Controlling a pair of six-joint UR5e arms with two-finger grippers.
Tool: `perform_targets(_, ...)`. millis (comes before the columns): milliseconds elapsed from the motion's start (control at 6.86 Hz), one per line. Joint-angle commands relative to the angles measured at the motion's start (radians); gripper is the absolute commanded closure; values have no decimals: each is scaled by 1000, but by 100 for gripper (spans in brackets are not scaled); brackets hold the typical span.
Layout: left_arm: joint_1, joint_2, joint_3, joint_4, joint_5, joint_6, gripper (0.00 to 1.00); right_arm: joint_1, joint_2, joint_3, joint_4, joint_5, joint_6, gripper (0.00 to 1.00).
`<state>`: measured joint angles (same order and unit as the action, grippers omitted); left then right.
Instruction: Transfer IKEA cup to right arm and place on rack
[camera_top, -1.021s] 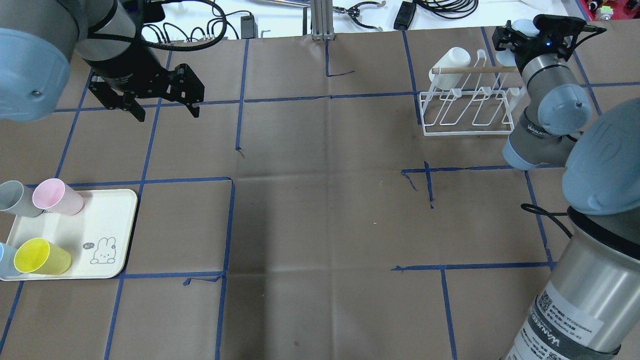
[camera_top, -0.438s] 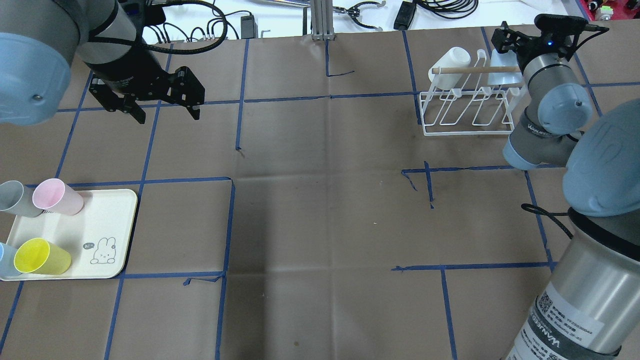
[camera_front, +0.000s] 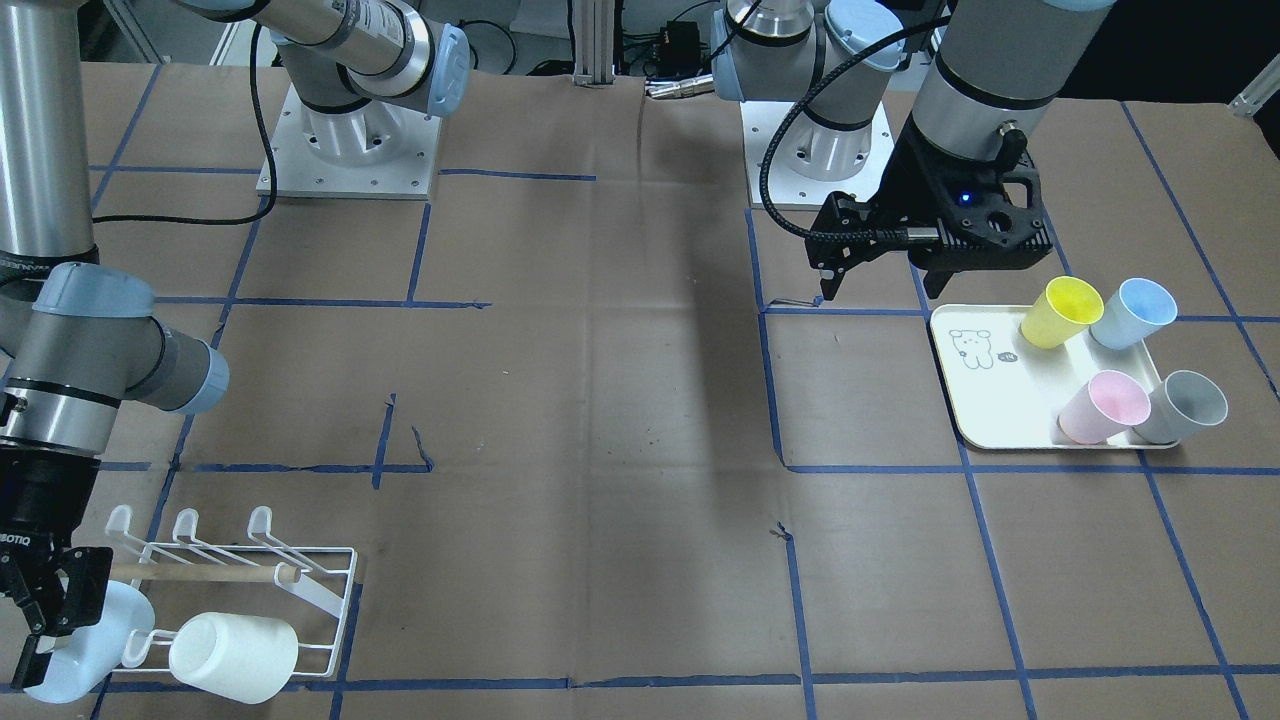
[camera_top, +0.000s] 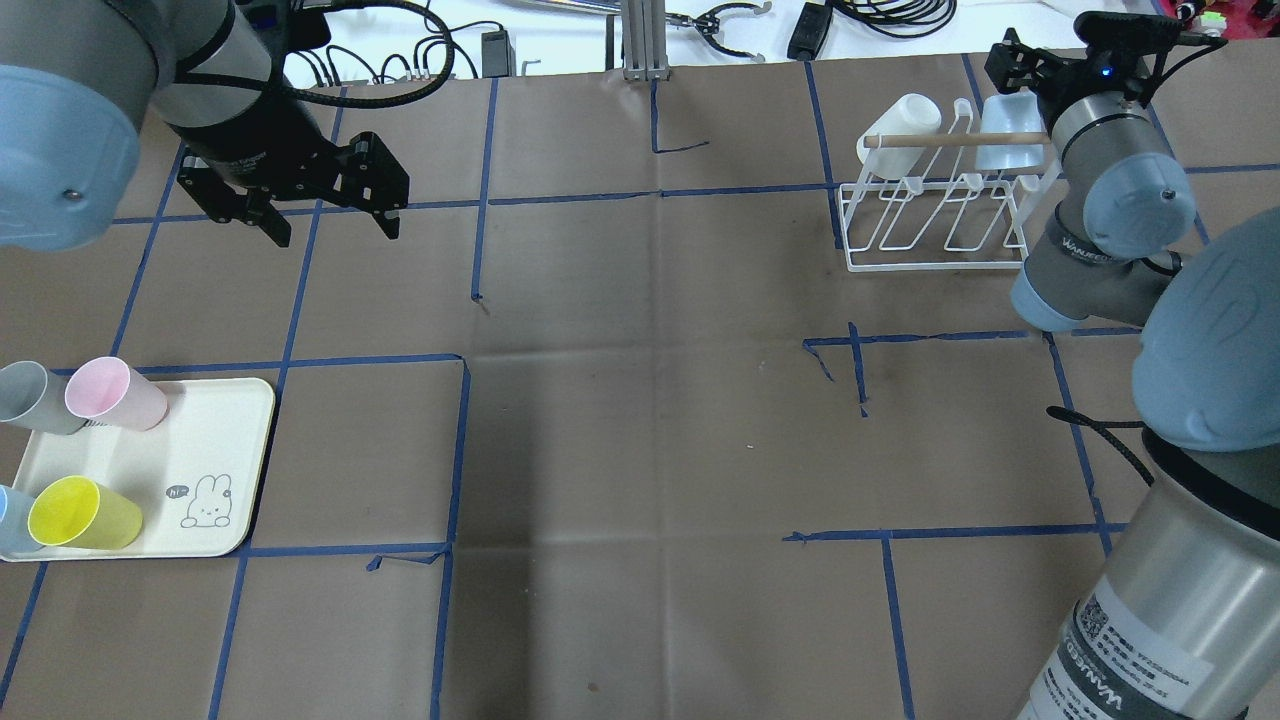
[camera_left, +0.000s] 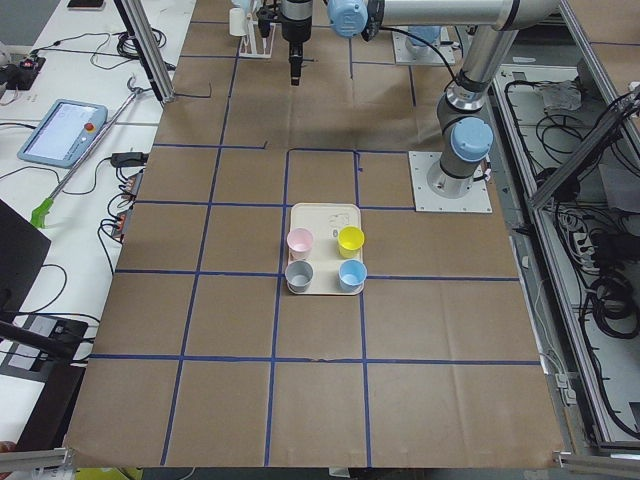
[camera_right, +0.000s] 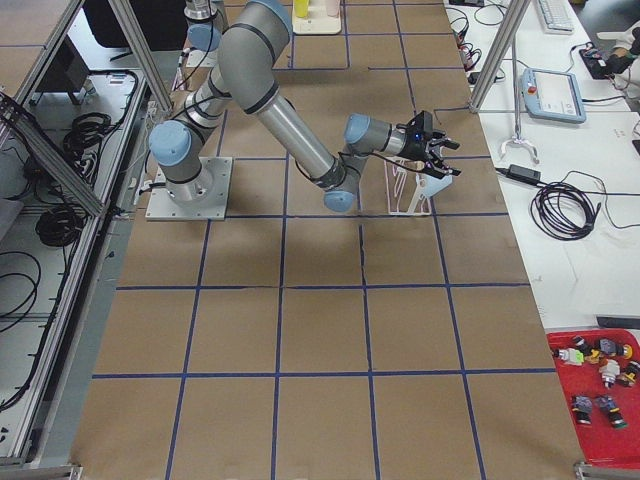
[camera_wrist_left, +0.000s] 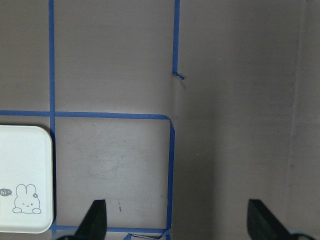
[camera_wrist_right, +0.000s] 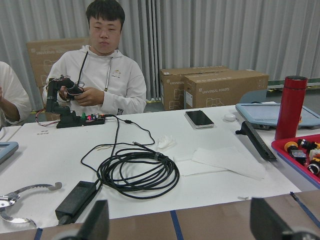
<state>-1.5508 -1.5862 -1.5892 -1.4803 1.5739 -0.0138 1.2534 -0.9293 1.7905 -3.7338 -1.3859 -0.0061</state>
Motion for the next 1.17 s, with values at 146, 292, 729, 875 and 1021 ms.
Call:
perform_targets(146, 0, 3, 0, 0, 0, 2, 0, 3, -168, -6, 393, 4, -5, 0)
perform_targets(292, 0, 5, 0, 0, -2, 2, 0, 3, -239, -8, 533, -7, -6, 0)
perform_targets(729, 0, 17, -6, 0, -2, 5, 0, 90, -452, -16, 936, -10, -6, 0)
perform_targets(875, 0, 15, -6, 0, -2, 5, 0, 142, -492, -17, 1068, -12, -3, 0)
perform_targets(1021, 0, 15, -6, -2, 0, 6, 0, 176, -522, -22, 1198, -10, -2, 0)
